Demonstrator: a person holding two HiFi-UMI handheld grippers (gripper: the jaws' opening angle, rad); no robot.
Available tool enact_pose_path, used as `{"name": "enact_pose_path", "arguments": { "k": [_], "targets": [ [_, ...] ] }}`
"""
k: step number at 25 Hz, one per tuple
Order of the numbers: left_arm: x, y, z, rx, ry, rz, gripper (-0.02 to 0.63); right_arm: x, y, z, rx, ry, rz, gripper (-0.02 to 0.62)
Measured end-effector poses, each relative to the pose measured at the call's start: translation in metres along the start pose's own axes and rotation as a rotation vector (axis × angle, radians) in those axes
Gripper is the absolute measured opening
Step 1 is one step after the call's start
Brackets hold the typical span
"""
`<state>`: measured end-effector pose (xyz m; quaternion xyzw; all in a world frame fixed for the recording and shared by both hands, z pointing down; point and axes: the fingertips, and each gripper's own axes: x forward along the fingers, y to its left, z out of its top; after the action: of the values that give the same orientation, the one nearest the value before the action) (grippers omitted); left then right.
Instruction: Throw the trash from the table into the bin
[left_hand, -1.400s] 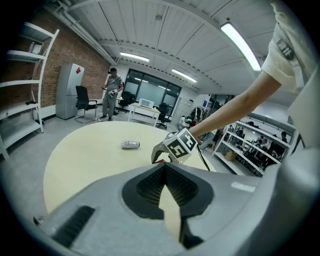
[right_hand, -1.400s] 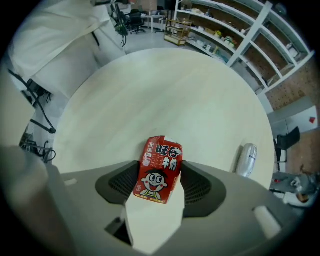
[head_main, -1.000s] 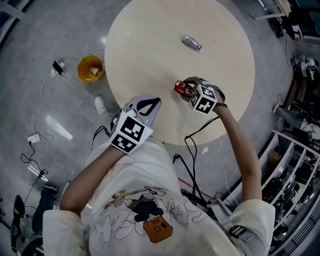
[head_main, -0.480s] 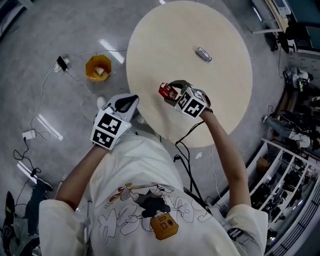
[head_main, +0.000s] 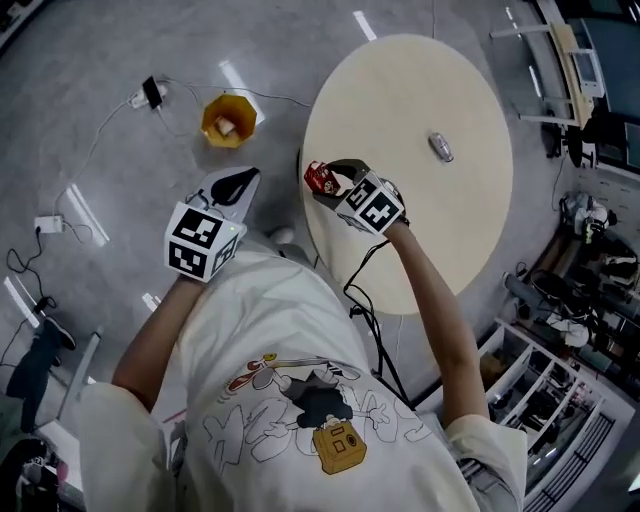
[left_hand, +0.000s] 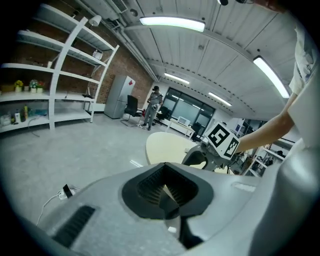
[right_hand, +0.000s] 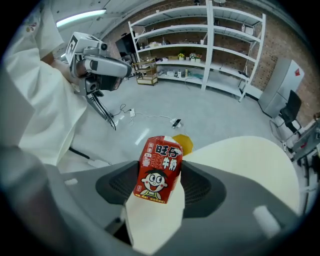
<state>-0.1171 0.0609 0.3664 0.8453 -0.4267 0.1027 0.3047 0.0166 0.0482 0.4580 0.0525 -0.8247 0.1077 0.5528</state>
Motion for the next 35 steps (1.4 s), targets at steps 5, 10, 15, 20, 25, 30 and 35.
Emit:
{"name": "enact_pose_path", "arguments": {
  "k": [5, 10, 15, 20, 25, 30, 35],
  "targets": [
    [-0.008, 0.056, 0.012, -0.061, -0.027, 0.071, 0.006, 0.032, -0.016, 0.055, -0.023, 0.003, 0.051, 0.275],
    [-0.035, 0.083, -0.003, -0.116, -0.028, 0.120, 0.006, 0.063, -0.008, 0.098, 0.011, -0.005, 0.062, 0.275],
    [-0.037, 0.110, -0.010, -0.158, -0.028, 0.148, 0.006, 0.093, -0.020, 0.129, 0.038, -0.002, 0.070, 0.275],
    [-0.041, 0.132, -0.012, -0.202, -0.044, 0.175, 0.006, 0.121, -0.025, 0.147, 0.041, 0.018, 0.094, 0.275],
    [-0.038, 0.160, -0.027, -0.258, -0.054, 0.213, 0.006, 0.151, -0.025, 0.156, 0.051, 0.063, 0.132, 0.275],
    [-0.030, 0.197, -0.038, -0.330, -0.065, 0.237, 0.006, 0.180, -0.032, 0.159, 0.133, 0.108, 0.150, 0.276],
    [-0.017, 0.246, -0.068, -0.401, -0.075, 0.274, 0.006, 0.219, -0.048, 0.159, 0.237, 0.125, 0.139, 0.276]
  ]
}}
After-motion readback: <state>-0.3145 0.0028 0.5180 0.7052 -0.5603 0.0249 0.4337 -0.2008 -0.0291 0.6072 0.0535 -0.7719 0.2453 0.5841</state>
